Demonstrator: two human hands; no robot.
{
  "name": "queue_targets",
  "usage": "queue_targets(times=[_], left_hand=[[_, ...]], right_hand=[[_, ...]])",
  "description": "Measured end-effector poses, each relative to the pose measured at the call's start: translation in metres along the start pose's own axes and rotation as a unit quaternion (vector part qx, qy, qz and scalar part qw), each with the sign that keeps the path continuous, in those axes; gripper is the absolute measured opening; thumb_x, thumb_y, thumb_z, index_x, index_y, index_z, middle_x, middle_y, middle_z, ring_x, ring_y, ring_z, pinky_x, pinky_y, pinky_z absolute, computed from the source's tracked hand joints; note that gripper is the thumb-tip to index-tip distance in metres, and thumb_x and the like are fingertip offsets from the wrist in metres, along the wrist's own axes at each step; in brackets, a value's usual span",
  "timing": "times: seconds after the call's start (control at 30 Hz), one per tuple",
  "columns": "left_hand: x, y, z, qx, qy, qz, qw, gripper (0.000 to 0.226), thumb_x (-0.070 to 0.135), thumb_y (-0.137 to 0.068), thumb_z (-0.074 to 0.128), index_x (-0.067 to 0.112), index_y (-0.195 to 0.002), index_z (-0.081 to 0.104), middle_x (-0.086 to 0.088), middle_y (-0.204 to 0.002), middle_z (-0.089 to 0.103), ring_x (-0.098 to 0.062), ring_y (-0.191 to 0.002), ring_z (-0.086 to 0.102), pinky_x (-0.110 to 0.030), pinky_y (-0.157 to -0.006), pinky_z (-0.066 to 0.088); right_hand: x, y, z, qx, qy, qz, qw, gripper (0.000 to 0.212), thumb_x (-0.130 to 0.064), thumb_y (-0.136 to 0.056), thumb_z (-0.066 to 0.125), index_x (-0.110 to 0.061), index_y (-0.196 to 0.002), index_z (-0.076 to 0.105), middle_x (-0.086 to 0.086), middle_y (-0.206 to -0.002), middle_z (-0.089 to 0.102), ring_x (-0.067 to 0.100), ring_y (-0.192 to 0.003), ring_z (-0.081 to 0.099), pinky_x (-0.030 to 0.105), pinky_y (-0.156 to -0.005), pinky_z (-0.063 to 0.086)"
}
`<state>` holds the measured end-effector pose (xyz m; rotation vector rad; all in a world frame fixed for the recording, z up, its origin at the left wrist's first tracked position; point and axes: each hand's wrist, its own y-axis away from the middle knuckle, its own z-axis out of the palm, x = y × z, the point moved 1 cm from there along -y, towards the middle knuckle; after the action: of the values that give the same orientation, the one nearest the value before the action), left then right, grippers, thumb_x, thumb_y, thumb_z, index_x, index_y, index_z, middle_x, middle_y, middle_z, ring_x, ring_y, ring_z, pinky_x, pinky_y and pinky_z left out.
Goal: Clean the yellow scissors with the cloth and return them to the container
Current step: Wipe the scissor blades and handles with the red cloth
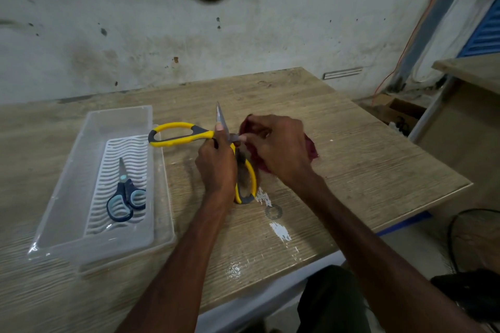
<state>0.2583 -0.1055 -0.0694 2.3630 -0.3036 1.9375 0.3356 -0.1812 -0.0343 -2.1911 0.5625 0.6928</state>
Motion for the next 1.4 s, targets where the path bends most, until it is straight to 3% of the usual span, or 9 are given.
queue_targets(times=[0.1,0.27,0.67,0.77,0.9,1.07,1.17,1.27,1.4], left_hand=[[0.001,-0.001,0.000,0.007,-0.011,-0.017,1.000,0.061,0.043,-0.106,0.026,0.000,-0.110,0.068,-0.024,-0.114,0.066,-0.039,-0.111,0.058,-0.039,-0.089,0.041],[0.004,-0.002,0.001,-0.009,-0.031,-0.028,0.999,0.061,0.042,-0.106,0.025,-0.004,-0.117,0.064,-0.026,-0.121,0.063,-0.041,-0.115,0.056,-0.039,-0.088,0.041],[0.000,0.000,0.000,0.021,-0.006,0.006,1.000,0.054,0.038,-0.106,0.035,-0.004,-0.105,0.069,-0.025,-0.110,0.068,-0.038,-0.106,0.060,-0.025,-0.067,0.029],[0.002,0.001,0.000,0.026,-0.017,0.014,0.999,0.056,0.038,-0.106,0.034,-0.007,-0.107,0.068,-0.027,-0.114,0.066,-0.040,-0.110,0.058,-0.029,-0.071,0.031],[0.000,-0.002,0.003,0.009,-0.027,0.010,1.000,0.057,0.040,-0.106,0.032,-0.004,-0.111,0.068,-0.027,-0.117,0.065,-0.042,-0.112,0.057,-0.040,-0.087,0.042],[0.004,0.002,0.001,0.003,-0.011,0.014,1.000,0.057,0.040,-0.106,0.032,-0.003,-0.109,0.068,-0.027,-0.116,0.065,-0.041,-0.110,0.058,-0.037,-0.080,0.040],[0.005,0.002,-0.002,0.020,0.005,-0.007,1.000,0.056,0.040,-0.106,0.031,-0.004,-0.116,0.065,-0.028,-0.124,0.061,-0.039,-0.117,0.054,-0.037,-0.086,0.039],[0.004,0.004,-0.004,0.028,-0.006,-0.002,1.000,0.056,0.039,-0.106,0.032,-0.005,-0.114,0.066,-0.027,-0.122,0.062,-0.040,-0.115,0.055,-0.035,-0.082,0.034],[0.006,0.005,-0.003,0.017,-0.019,0.011,1.000,0.056,0.037,-0.107,0.031,-0.006,-0.114,0.066,-0.028,-0.124,0.061,-0.040,-0.116,0.054,-0.034,-0.083,0.033]], right_hand=[[-0.004,0.004,0.027,-0.007,-0.054,0.001,0.999,0.012,-0.021,-0.073,0.078,-0.012,-0.082,0.077,0.004,-0.075,0.075,0.013,-0.071,0.068,0.038,-0.070,0.054],[0.010,0.004,0.037,0.022,0.032,-0.010,0.999,0.012,-0.030,-0.080,0.072,-0.023,-0.088,0.077,0.001,-0.075,0.071,0.022,-0.083,0.054,0.038,-0.068,0.047],[0.001,-0.002,0.038,0.034,0.226,-0.059,0.972,0.017,-0.029,-0.084,0.049,-0.017,-0.078,0.059,0.002,-0.080,0.061,0.027,-0.082,0.051,0.041,-0.072,0.032],[0.012,-0.008,0.028,0.019,0.153,-0.020,0.988,0.018,-0.033,-0.079,0.051,-0.018,-0.081,0.060,0.002,-0.083,0.063,0.026,-0.087,0.051,0.043,-0.079,0.034],[-0.001,0.008,0.035,0.009,0.141,-0.076,0.987,0.014,-0.026,-0.086,0.053,-0.018,-0.078,0.061,-0.002,-0.076,0.062,0.023,-0.080,0.051,0.042,-0.074,0.034],[0.004,-0.007,0.031,0.075,0.153,-0.032,0.985,0.004,-0.020,-0.079,0.059,-0.018,-0.075,0.060,-0.003,-0.076,0.062,0.025,-0.082,0.048,0.039,-0.072,0.031],[-0.008,-0.001,0.037,0.044,0.068,-0.074,0.994,0.011,-0.023,-0.080,0.055,-0.016,-0.072,0.060,-0.002,-0.073,0.061,0.023,-0.080,0.048,0.038,-0.070,0.030],[-0.005,0.004,0.038,0.029,0.130,-0.090,0.987,0.007,-0.022,-0.081,0.056,-0.020,-0.074,0.057,-0.006,-0.074,0.062,0.020,-0.081,0.048,0.039,-0.072,0.029],[0.019,-0.001,0.024,0.050,0.142,0.006,0.989,0.005,-0.019,-0.079,0.061,-0.022,-0.077,0.058,-0.007,-0.079,0.064,0.021,-0.088,0.049,0.038,-0.076,0.027]])
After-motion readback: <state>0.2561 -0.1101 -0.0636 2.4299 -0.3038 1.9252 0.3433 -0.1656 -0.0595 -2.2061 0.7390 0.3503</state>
